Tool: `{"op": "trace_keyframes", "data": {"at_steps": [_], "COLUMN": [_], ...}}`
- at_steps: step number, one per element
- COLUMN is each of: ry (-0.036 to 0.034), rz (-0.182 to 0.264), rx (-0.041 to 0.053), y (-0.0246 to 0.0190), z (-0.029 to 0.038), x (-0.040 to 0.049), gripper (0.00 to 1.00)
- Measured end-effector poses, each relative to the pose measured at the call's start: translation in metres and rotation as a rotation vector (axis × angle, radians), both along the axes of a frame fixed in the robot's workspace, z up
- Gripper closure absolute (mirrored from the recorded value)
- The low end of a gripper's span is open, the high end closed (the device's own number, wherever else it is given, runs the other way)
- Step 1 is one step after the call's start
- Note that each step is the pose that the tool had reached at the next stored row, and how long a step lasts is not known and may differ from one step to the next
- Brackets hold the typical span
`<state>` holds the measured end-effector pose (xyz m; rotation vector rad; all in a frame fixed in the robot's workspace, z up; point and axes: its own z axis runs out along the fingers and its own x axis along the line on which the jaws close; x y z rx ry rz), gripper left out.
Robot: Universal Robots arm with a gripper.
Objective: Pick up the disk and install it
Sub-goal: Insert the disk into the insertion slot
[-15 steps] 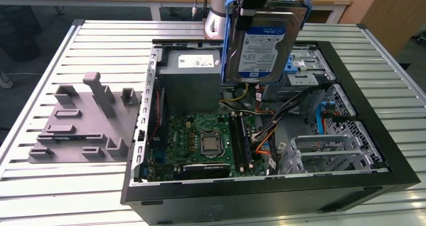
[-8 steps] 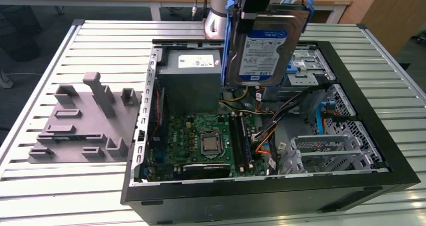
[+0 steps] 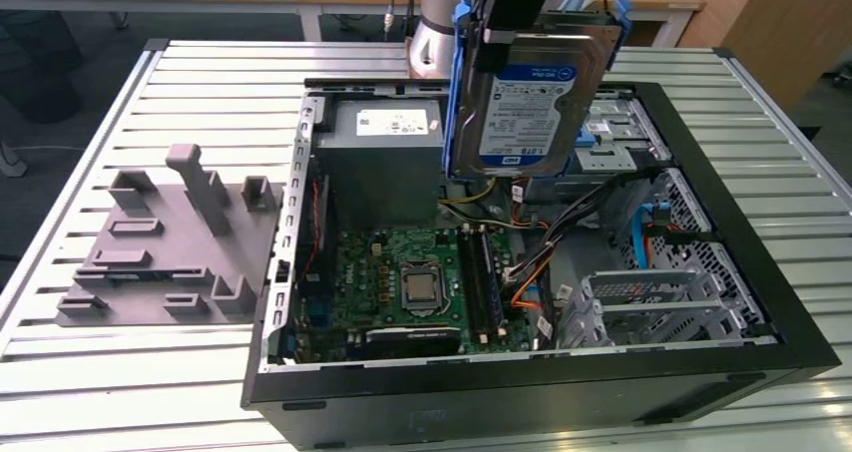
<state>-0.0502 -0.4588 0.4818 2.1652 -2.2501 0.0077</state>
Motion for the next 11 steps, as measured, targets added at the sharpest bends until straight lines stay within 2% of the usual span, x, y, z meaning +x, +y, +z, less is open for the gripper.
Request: {"op": "trace_keyframes", "data": {"at_steps": [4, 11], "ry": [0.0000, 0.0000], "rz": [0.000, 0.000], "rx": [0.0000, 0.0000], "y": [-0.0018, -0.0148], "z": [0.0000, 0.0000], "x": [0.0000, 0.0000], "gripper": [0.64, 0.64]}}
